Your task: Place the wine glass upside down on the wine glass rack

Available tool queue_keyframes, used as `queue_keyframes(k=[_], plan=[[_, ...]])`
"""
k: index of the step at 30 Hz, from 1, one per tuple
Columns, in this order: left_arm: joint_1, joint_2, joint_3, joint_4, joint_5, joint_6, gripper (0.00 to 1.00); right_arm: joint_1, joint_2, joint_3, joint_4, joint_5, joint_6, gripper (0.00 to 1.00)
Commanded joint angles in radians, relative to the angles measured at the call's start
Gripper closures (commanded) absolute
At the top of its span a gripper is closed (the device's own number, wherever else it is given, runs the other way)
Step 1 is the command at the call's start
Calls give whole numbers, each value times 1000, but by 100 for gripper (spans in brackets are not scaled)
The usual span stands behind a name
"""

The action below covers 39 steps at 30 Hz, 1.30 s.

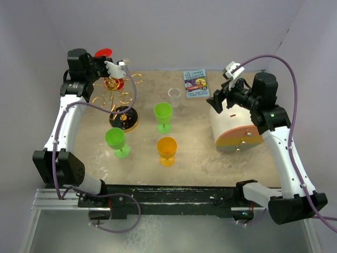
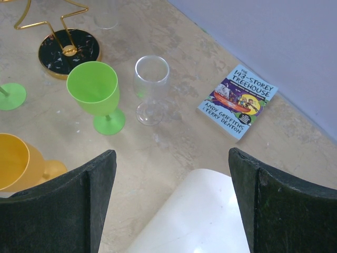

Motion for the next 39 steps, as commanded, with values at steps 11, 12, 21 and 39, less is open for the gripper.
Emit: queue_keyframes(k=[11, 12, 21, 39], plan=[[-4, -82, -34, -14, 15, 33, 100, -4, -11, 1, 35, -19, -16, 11], [-4, -82, -37, -11, 11, 33, 100, -4, -11, 1, 35, -19, -17, 11], [-4, -101, -88, 27, -13, 34, 100, -5, -13, -1, 36, -15, -17, 11], [-4, -128, -102, 12, -53, -36, 100, -5, -13, -5, 35, -18, -22, 11]])
